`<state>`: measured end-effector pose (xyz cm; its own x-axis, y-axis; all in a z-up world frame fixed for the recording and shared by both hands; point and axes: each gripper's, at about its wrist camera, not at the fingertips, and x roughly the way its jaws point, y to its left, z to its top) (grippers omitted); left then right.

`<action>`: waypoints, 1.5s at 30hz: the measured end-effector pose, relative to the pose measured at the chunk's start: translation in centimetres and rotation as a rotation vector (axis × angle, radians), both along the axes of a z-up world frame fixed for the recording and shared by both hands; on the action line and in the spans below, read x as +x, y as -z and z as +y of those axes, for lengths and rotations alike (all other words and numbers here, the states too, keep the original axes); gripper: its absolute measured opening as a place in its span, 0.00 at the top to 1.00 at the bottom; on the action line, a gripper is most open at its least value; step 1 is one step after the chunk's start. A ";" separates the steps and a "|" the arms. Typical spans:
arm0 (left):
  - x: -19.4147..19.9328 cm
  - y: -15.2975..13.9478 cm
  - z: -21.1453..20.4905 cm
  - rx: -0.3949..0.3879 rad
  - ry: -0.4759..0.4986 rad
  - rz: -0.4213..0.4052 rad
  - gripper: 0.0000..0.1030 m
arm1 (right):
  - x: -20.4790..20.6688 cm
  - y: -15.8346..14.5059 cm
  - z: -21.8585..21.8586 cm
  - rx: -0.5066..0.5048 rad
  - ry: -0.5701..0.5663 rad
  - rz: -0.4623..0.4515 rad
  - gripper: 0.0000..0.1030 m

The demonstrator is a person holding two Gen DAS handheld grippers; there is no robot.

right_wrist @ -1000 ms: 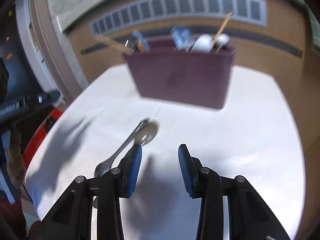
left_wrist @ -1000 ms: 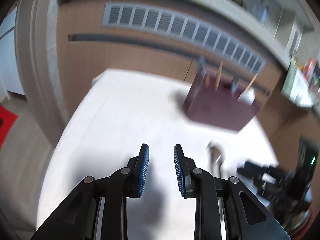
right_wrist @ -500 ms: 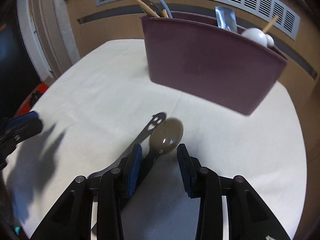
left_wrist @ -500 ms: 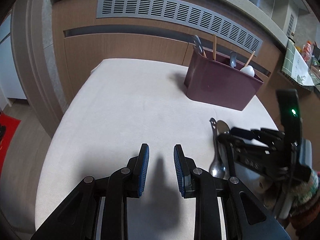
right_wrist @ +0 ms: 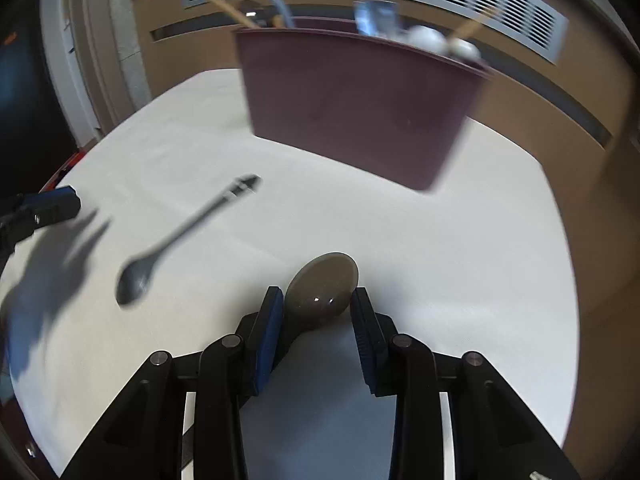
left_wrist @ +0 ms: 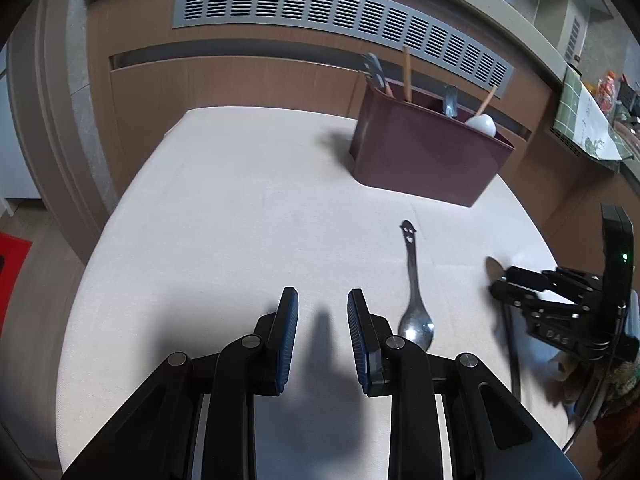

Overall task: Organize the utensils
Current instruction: 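Grasp the smoky dark spoon with the right tool while the left tool grasps the smiley-handled spoon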

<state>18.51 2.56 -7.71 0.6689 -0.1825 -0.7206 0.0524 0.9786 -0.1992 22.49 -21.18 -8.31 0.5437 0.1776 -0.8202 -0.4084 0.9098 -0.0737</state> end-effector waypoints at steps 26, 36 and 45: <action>-0.9 1.1 -6.2 0.054 0.191 0.031 0.74 | -1.2 0.0 -1.7 0.068 0.177 -0.034 0.68; 0.3 2.1 -8.6 0.125 0.213 0.035 0.74 | -6.9 -2.7 -6.3 0.112 0.265 -0.187 0.68; 1.4 2.8 -8.0 0.158 0.133 0.077 0.71 | -9.0 -3.9 -7.6 0.135 0.324 -0.221 0.68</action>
<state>19.93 -5.41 -10.48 0.5885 -0.1464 -0.7951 0.1737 0.9834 -0.0525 13.45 -28.73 -4.38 0.7494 0.0664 -0.6588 -0.0873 0.9962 0.0011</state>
